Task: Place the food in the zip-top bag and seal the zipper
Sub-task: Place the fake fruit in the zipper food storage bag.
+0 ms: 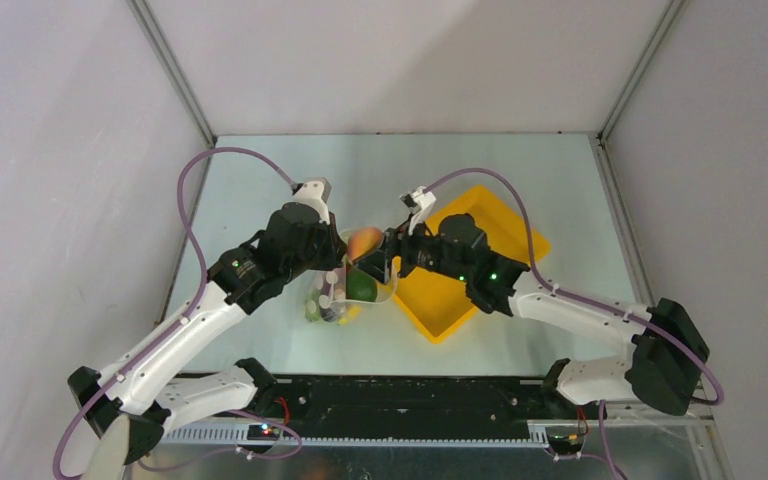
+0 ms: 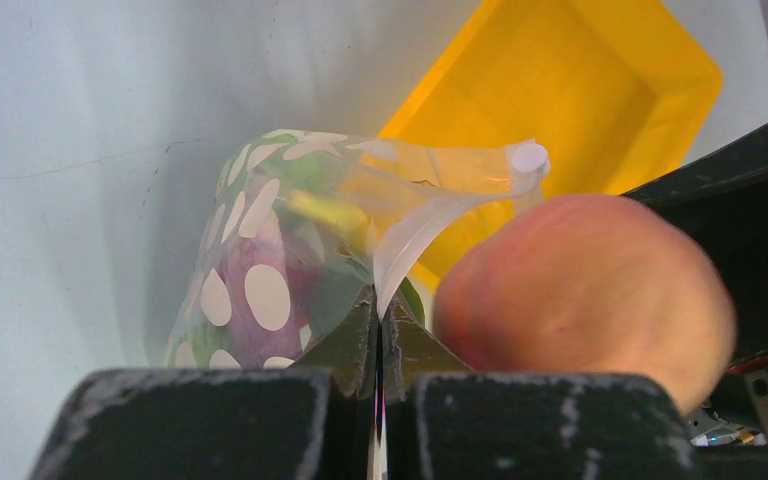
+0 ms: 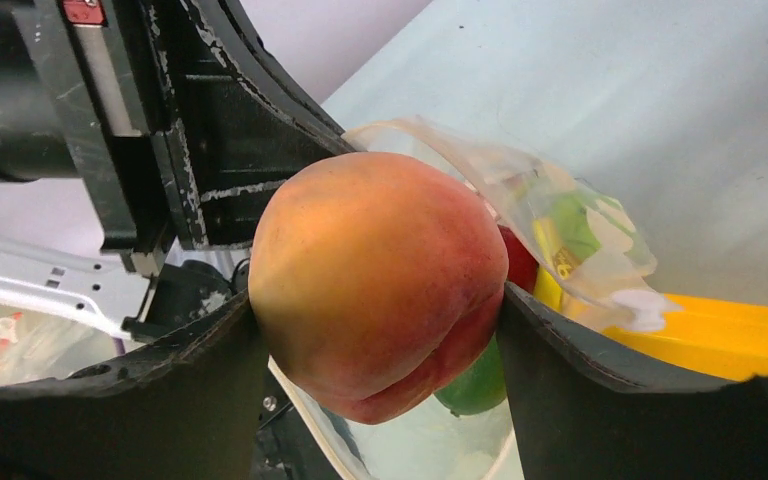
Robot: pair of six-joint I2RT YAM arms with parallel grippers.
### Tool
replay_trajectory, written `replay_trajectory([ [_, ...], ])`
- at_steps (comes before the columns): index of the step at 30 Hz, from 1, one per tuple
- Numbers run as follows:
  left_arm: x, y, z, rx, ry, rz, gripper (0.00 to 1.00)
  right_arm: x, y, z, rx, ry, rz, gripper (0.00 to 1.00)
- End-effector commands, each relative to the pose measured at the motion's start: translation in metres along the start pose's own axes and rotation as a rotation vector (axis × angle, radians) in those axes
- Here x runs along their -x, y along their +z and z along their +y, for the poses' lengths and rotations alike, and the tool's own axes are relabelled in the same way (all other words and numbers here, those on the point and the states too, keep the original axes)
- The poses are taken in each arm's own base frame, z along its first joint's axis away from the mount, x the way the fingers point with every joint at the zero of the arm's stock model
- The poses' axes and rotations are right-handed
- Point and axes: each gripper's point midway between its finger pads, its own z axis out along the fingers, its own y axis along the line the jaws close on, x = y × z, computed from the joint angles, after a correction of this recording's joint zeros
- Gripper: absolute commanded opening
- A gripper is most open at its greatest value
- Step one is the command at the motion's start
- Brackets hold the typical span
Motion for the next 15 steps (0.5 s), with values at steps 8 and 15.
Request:
replay_trajectory([
  [8, 0.010, -0.003, -0.006, -0.025, -0.010, -0.040, 0.00, 0.011, 0.019, -0.021, -0.235, -0.078, -0.020, 0.68],
  [15, 0.014, -0.007, -0.005, -0.027, -0.014, -0.061, 0.00, 0.013, 0.018, -0.018, -0.230, -0.074, -0.025, 0.86],
])
